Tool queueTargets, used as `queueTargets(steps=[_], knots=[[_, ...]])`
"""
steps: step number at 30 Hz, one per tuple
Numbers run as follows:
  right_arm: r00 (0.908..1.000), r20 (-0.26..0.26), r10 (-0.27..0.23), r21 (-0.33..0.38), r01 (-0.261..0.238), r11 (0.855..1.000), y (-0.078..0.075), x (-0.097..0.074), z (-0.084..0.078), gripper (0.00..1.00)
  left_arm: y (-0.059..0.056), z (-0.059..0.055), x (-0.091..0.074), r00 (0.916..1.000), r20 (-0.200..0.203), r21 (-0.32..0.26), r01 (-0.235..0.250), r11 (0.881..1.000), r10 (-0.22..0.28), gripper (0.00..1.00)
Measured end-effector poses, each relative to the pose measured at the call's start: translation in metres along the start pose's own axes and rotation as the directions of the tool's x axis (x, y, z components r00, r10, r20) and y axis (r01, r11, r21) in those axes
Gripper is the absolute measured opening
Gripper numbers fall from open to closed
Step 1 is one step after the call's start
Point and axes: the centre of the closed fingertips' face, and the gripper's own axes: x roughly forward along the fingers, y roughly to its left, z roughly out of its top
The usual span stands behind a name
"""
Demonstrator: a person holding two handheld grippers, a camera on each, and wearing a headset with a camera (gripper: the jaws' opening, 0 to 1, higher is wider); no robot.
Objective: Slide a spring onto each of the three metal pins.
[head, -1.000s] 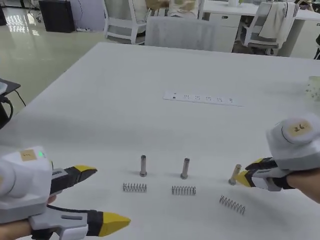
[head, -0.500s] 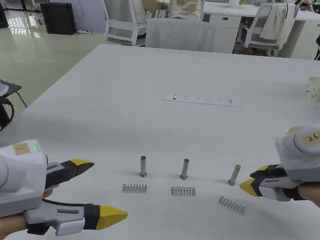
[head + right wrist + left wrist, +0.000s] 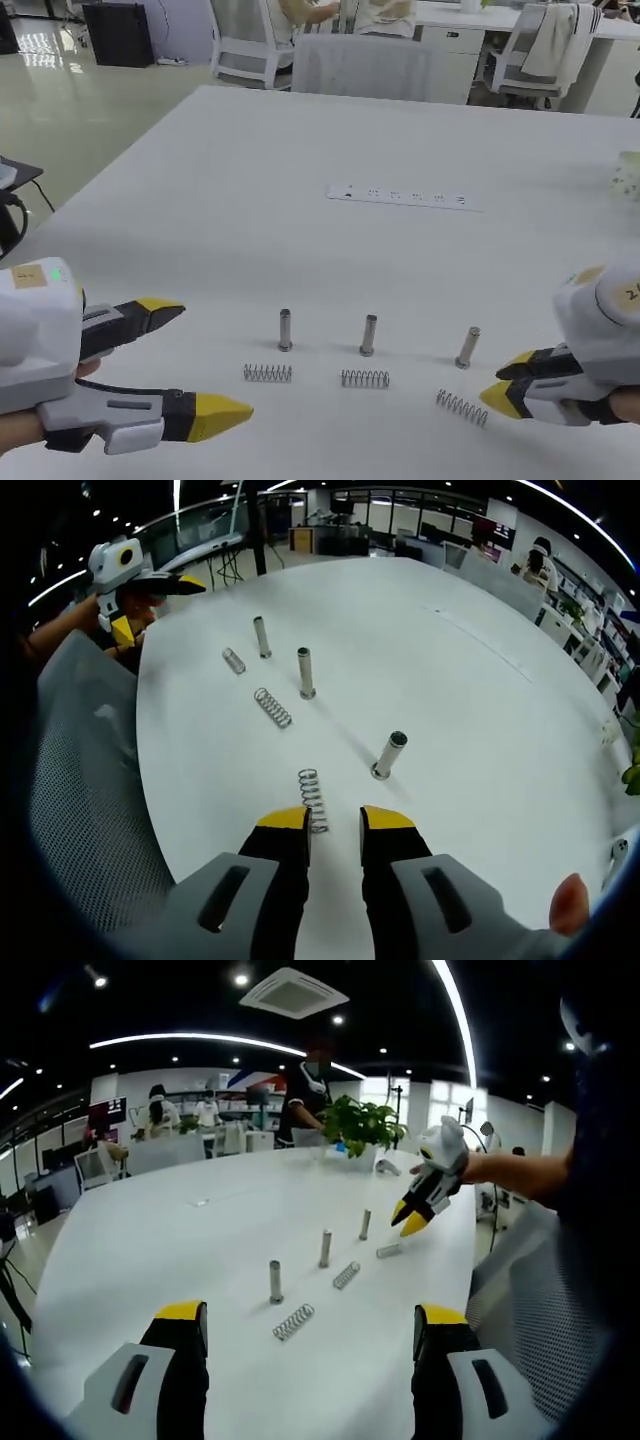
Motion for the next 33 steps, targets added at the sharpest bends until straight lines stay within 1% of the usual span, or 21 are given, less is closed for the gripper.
queueTargets(steps=[7,13,22,25,33], knots=[[0.9983,-0.044,0.037,-0.041,-0.039,0.998,0.012,0.009,-0.008,0.15,-0.004,0.009,0.000,0.9999,0.009,0.022,0.008,1.000,-0.009,0.81],[0.9957,-0.080,0.046,-0.067,-0.052,0.996,0.015,0.013,-0.015,0.15,-0.006,0.013,0.000,0.9997,0.016,0.031,0.016,0.999,-0.016,0.81],[0.9925,-0.115,0.040,-0.092,-0.051,0.994,0.013,0.018,-0.022,0.13,-0.008,0.013,0.001,0.9995,0.020,0.030,0.022,0.999,-0.023,0.81],[0.9920,-0.118,0.044,-0.091,-0.055,0.994,0.013,0.020,-0.023,0.12,-0.009,0.014,0.001,0.9994,0.024,0.029,0.026,0.999,-0.027,0.81],[0.9907,-0.126,0.050,-0.091,-0.062,0.994,0.013,0.025,-0.023,0.10,-0.012,0.012,0.003,0.9988,0.017,0.035,0.044,0.998,-0.045,0.81]])
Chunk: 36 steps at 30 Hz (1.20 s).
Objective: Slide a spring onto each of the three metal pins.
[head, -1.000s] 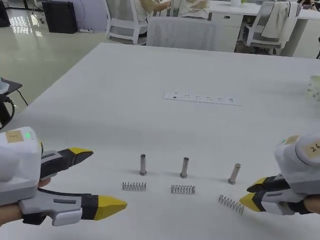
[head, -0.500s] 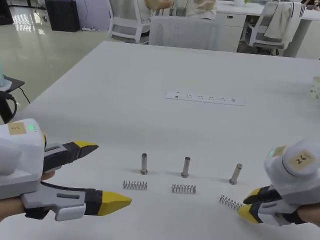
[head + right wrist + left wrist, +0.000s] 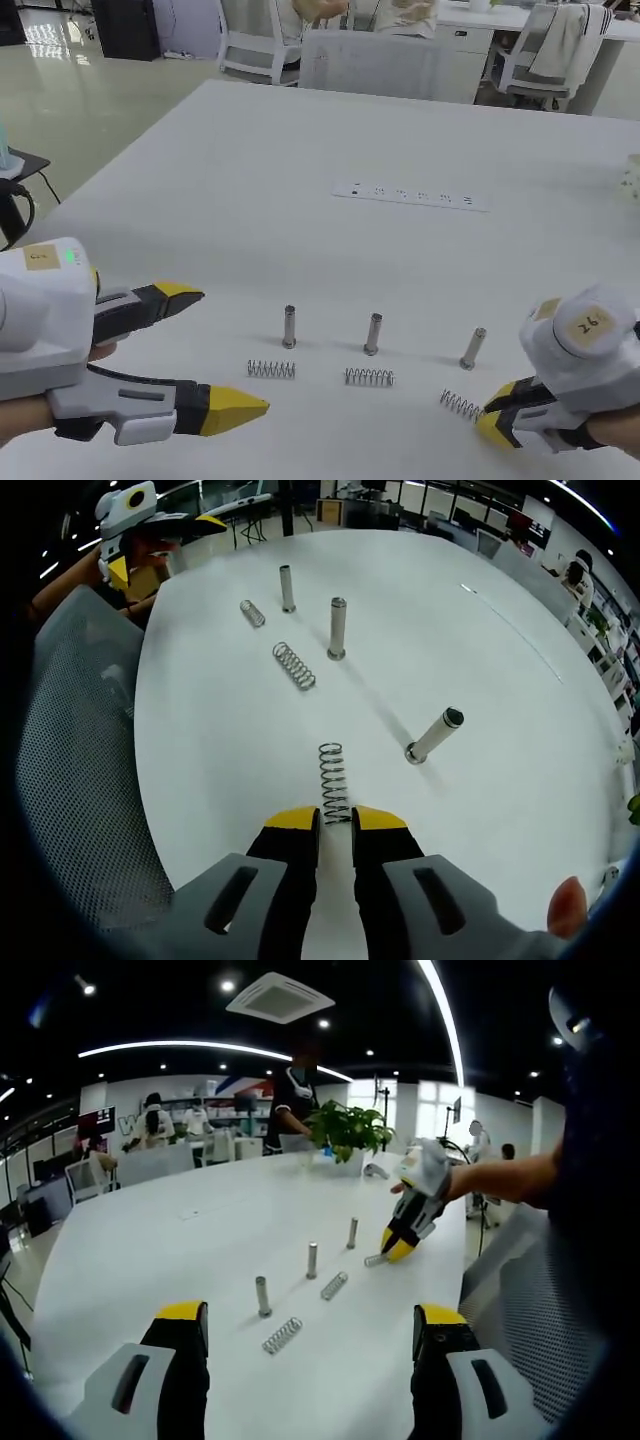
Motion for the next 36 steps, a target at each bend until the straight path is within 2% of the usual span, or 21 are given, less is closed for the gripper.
queueTargets(steps=[12,19,28,36], knots=[[1.0000,0.003,-0.002,-0.007,0.002,1.000,0.002,-0.001,0.002,0.08,-0.006,-0.001,0.003,0.9994,-0.007,0.004,0.033,0.999,-0.033,0.80],[1.0000,0.005,-0.007,-0.006,0.007,1.000,0.006,-0.011,0.008,0.08,-0.019,-0.005,0.008,0.9950,-0.039,0.024,0.093,0.995,-0.092,0.78],[0.9992,0.034,0.019,-0.059,-0.016,0.998,0.022,-0.030,0.033,0.08,-0.027,-0.003,0.010,0.9895,-0.054,0.044,0.137,0.990,-0.134,0.75],[0.9965,0.059,0.059,-0.140,-0.050,0.989,0.036,-0.046,0.065,0.08,-0.028,0.010,0.016,0.9860,-0.050,0.076,0.163,0.984,-0.159,0.74]])
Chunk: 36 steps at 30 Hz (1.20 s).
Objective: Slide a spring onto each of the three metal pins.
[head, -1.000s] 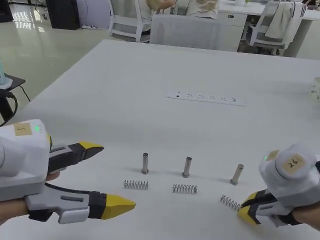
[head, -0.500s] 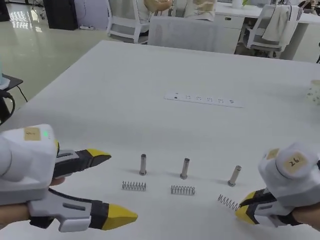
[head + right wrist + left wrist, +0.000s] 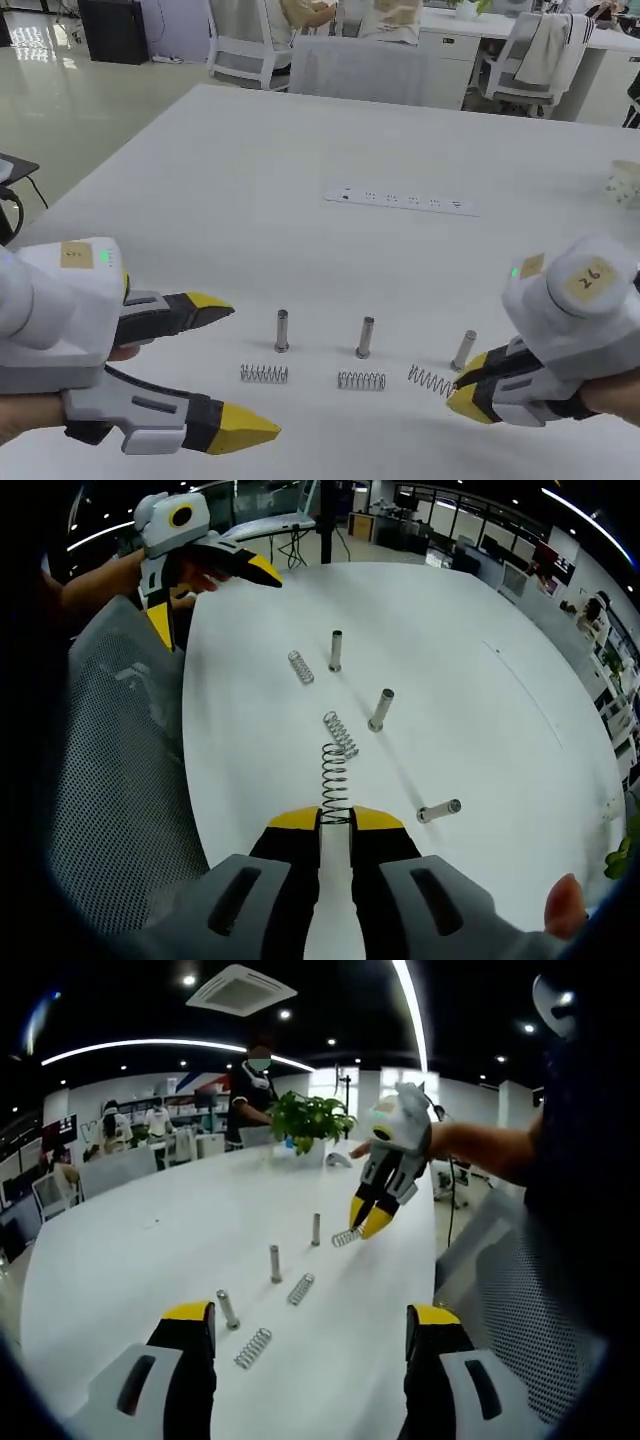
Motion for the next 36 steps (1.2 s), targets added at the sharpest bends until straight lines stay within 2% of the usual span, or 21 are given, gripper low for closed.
queueTargets(steps=[3,12,18,25,30,36], knots=[[0.9999,0.005,0.014,-0.028,-0.014,1.000,0.002,-0.001,0.012,0.08,-0.001,0.005,0.005,0.9998,-0.004,0.017,0.018,1.000,-0.018,0.73],[0.9979,-0.030,0.057,-0.098,-0.060,0.993,0.013,0.007,0.026,0.08,-0.010,0.008,0.021,0.9953,-0.043,0.062,0.089,0.994,-0.087,0.68],[0.9952,-0.044,0.088,-0.137,-0.093,0.986,0.023,0.011,0.035,0.08,-0.017,0.008,0.033,0.9888,-0.060,0.070,0.141,0.988,-0.137,0.60],[0.9914,-0.060,0.116,-0.173,-0.125,0.977,0.034,0.015,0.040,0.08,-0.024,0.009,0.042,0.9851,-0.055,0.071,0.167,0.983,-0.163,0.50],[0.9898,-0.072,0.123,-0.208,-0.136,0.969,0.040,0.017,0.043,0.08,-0.030,0.006,0.046,0.9821,-0.061,0.078,0.183,0.980,-0.178,0.48],[0.9853,-0.090,0.145,-0.234,-0.162,0.959,0.048,0.019,0.043,0.08,-0.037,-0.001,0.051,0.9760,-0.071,0.082,0.211,0.974,-0.206,0.39]])
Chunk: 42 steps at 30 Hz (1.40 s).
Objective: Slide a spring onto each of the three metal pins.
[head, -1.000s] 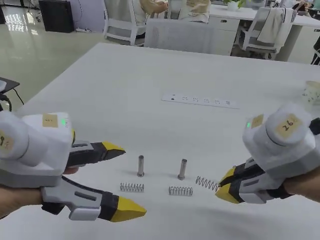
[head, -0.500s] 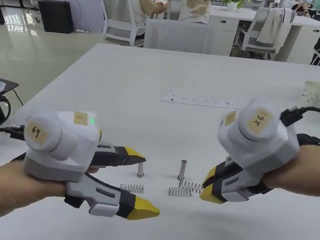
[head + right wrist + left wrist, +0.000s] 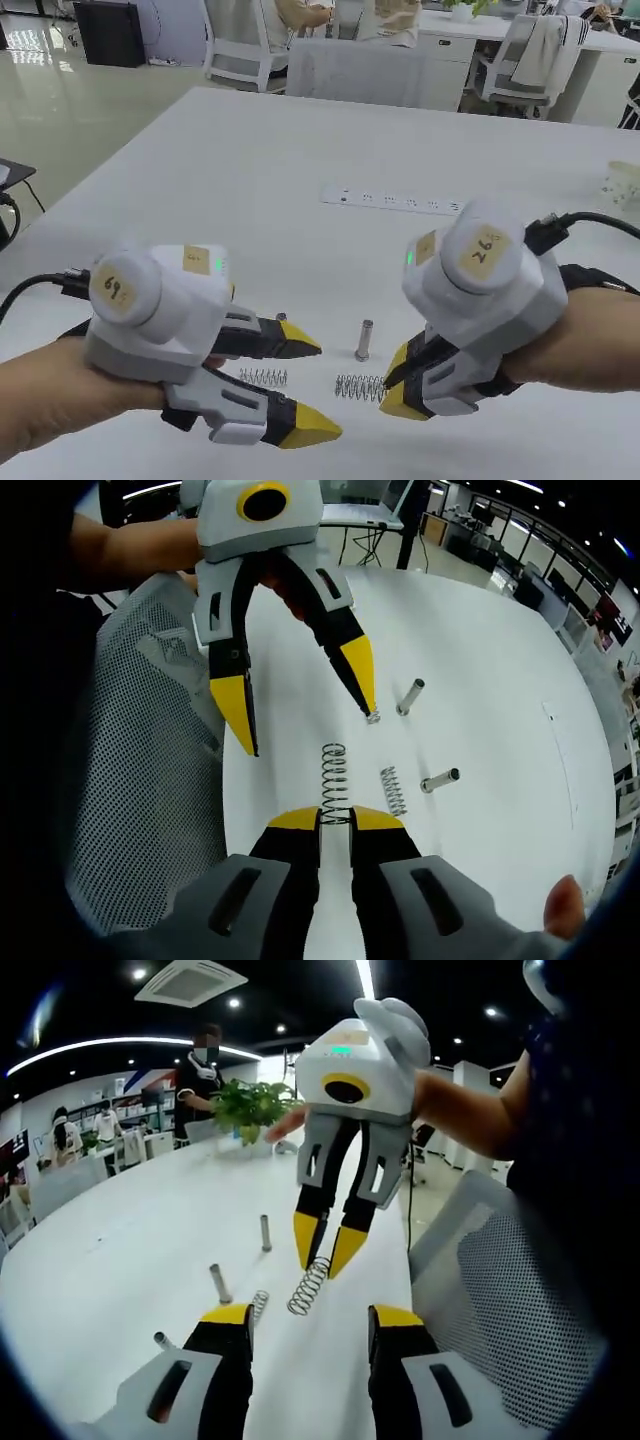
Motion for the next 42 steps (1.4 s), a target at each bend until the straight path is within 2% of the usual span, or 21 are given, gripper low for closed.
queueTargets(steps=[7,15,25,32,42], knots=[[0.9994,-0.006,0.035,-0.040,-0.035,0.999,0.009,0.000,0.003,0.08,-0.005,-0.003,0.003,0.9997,-0.001,0.009,0.024,1.000,-0.024,0.33],[0.9979,-0.012,0.063,-0.065,-0.064,0.996,0.017,0.001,0.007,0.08,-0.012,-0.004,0.004,0.9986,0.004,0.021,0.053,0.998,-0.053,0.22],[0.9969,-0.011,0.078,-0.072,-0.078,0.994,0.022,0.001,0.008,0.08,-0.019,-0.009,0.007,0.9970,-0.021,0.070,0.075,0.995,-0.074,0.12],[0.9961,-0.015,0.086,-0.063,-0.087,0.994,0.025,0.002,0.008,0.08,-0.018,-0.014,0.008,0.9971,-0.039,0.117,0.069,0.991,-0.065,0.04],[0.9958,0.002,0.091,-0.041,-0.091,0.995,0.025,-0.001,0.014,0.08,-0.017,-0.020,0.009,0.9961,-0.067,0.151,0.067,0.986,-0.057,0.03]])
